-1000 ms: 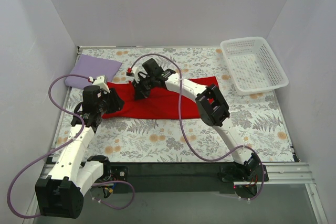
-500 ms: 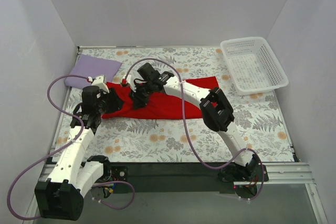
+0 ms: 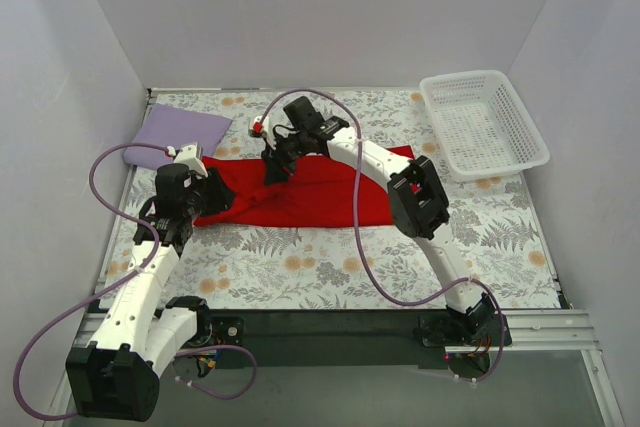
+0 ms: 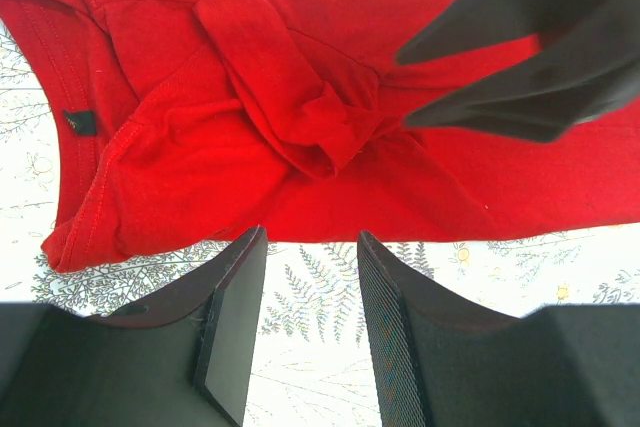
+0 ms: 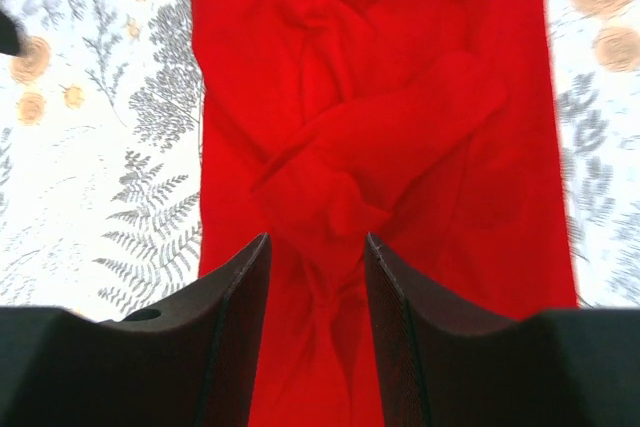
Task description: Fold and stack the t-shirts
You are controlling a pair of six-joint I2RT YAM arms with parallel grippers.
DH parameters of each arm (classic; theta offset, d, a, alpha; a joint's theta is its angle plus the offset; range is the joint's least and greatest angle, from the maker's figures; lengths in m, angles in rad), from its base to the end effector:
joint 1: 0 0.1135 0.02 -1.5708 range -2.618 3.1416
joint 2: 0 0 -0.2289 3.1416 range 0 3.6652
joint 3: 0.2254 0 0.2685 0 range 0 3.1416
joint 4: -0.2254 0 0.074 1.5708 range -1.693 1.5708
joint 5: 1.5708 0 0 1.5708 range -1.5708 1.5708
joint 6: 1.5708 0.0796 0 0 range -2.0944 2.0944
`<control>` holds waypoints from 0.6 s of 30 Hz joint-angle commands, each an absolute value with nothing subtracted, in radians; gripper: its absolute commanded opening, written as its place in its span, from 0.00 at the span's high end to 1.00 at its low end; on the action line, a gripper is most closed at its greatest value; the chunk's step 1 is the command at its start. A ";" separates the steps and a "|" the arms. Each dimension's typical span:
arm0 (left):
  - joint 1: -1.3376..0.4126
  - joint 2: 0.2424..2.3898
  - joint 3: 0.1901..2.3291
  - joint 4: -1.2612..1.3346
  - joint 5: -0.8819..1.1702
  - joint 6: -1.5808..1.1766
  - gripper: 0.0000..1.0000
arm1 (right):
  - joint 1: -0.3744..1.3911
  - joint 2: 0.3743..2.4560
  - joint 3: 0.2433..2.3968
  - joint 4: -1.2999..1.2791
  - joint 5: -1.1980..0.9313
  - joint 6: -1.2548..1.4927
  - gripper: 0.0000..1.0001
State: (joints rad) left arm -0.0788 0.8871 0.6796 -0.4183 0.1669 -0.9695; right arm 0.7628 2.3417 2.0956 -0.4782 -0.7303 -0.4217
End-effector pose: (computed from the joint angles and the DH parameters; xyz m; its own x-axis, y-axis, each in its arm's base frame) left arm 0.2656 -0.0342 0.2064 -0.5050 -0.7758 -0.3783 -0.3617 0.5882 -0.7234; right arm 0.3593 0.4169 0.1838 -0.0785 -0.4969 -0.8643 -0.9952 -0.0110 0.0967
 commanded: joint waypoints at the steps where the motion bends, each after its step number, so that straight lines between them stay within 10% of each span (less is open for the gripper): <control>1: -0.075 0.865 0.670 -0.417 0.160 -0.973 0.60 | 0.793 2.398 2.154 -0.518 -0.749 -0.457 0.50; 18: -0.075 0.867 0.669 -0.414 0.164 -0.974 0.60 | 0.828 2.450 2.172 -0.537 -0.690 -0.525 0.58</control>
